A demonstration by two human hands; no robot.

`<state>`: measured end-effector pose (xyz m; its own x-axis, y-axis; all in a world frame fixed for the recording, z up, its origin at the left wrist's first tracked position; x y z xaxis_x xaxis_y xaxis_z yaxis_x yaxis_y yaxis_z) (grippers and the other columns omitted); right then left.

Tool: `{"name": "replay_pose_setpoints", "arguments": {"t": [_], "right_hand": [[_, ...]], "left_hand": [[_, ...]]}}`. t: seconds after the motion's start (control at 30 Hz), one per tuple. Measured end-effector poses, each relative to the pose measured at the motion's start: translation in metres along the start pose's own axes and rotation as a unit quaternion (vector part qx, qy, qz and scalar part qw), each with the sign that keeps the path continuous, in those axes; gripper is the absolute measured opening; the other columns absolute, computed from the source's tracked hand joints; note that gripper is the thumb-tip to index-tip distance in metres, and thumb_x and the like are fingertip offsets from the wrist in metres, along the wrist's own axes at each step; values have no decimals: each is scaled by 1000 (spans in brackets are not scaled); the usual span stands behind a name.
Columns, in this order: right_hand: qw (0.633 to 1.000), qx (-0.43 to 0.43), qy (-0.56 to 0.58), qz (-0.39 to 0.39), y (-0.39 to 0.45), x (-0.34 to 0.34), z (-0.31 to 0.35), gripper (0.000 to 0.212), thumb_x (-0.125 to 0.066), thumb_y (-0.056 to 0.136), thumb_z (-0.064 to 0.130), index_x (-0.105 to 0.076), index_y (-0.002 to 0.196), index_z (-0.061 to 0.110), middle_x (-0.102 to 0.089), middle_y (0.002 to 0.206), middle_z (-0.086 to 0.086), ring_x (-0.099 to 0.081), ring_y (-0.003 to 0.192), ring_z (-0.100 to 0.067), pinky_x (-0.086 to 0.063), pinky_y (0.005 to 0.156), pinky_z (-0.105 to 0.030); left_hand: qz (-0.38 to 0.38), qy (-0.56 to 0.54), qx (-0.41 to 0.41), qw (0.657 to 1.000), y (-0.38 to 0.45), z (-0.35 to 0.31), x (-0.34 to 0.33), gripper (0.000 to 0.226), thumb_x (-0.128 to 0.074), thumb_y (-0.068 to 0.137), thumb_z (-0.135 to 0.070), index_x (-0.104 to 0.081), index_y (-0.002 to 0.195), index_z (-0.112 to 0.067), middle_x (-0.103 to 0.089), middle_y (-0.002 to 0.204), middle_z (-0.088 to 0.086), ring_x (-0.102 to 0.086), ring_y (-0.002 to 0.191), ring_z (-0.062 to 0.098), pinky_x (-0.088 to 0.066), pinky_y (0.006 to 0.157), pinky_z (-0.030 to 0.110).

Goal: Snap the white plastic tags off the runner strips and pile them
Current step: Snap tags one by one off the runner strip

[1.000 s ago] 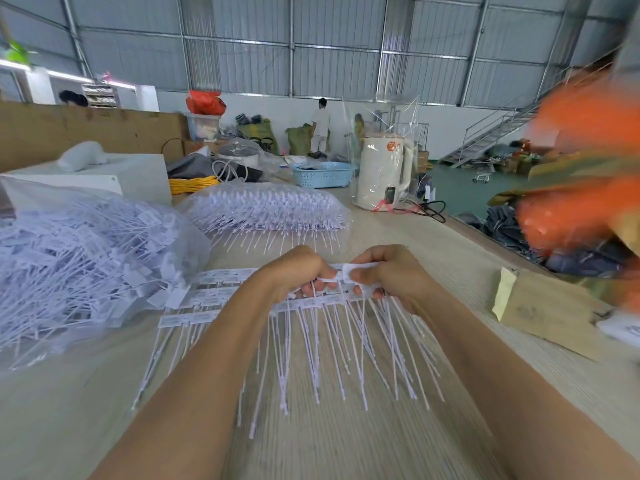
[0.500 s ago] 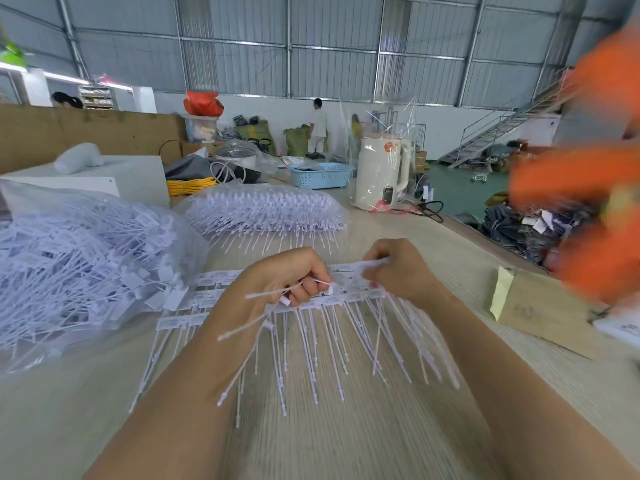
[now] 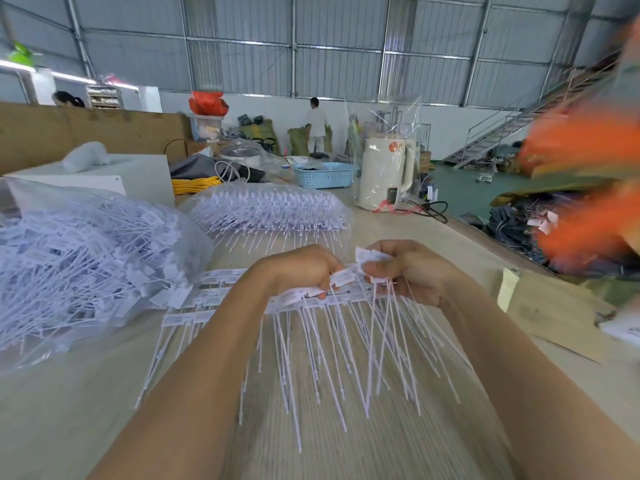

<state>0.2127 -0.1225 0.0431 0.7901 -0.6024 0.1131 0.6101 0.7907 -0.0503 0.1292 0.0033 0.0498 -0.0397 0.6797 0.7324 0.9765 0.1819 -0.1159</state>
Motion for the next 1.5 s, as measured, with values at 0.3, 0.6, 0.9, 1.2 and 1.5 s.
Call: {"name": "replay_pose_setpoints", "arguments": {"t": [0.3, 0.6, 0.9, 1.2, 1.5], "right_hand": [[997, 10, -57, -60, 6, -10, -8, 13, -66, 78, -9, -64, 85, 2, -68, 89, -27, -64, 75, -31, -44, 52, -28], [992, 50, -29, -108, 6, -8, 0, 14, -64, 79, -11, -62, 86, 1, -62, 74, -14, -60, 59, -19, -48, 58, -28], [983, 92, -141, -72, -1, -18, 8, 20, -66, 77, -13, -54, 67, -1, -52, 54, -3, -49, 41, -3, -38, 45, -13], [967, 121, -139, -177, -2, 26, 5, 21, -65, 78, -6, -54, 64, 5, -50, 63, -9, -49, 53, -19, -43, 50, -22], [994, 21, 98, -51, -2, 16, 5, 7, -55, 85, -9, -60, 82, -5, -60, 59, -6, -57, 46, -9, -45, 44, -16]], "left_hand": [[-24, 2, -29, 999, 0, 0, 3, 31, -63, 73, 11, -71, 90, -14, -64, 88, 10, -53, 83, 20, -40, 76, 31], [-45, -53, 1, 998, 2, 15, 7, 19, -66, 87, -27, -72, 77, -12, -69, 71, -2, -62, 77, 7, -40, 73, 14], [-72, -137, 29, 988, 8, 20, 6, 30, -66, 83, -17, -65, 54, -11, -53, 45, 1, -42, 45, 15, -32, 54, 27], [18, -228, 91, 969, 4, 26, 5, 25, -51, 90, -11, -59, 67, -7, -41, 41, -5, -29, 36, 7, -23, 40, 20], [62, -133, 68, 987, -11, 4, -4, 43, -32, 80, 14, -57, 115, 11, -58, 74, 4, -51, 51, 16, -35, 38, 14]]}}
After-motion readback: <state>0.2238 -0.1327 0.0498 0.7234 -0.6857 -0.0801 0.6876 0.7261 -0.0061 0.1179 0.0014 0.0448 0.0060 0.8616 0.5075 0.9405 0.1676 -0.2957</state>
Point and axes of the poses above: each hand's wrist, its own y-axis towards the middle knuckle, its own x-axis out of the back of the hand, z = x × y, the point moved 5 cm from there along y, towards the middle knuckle
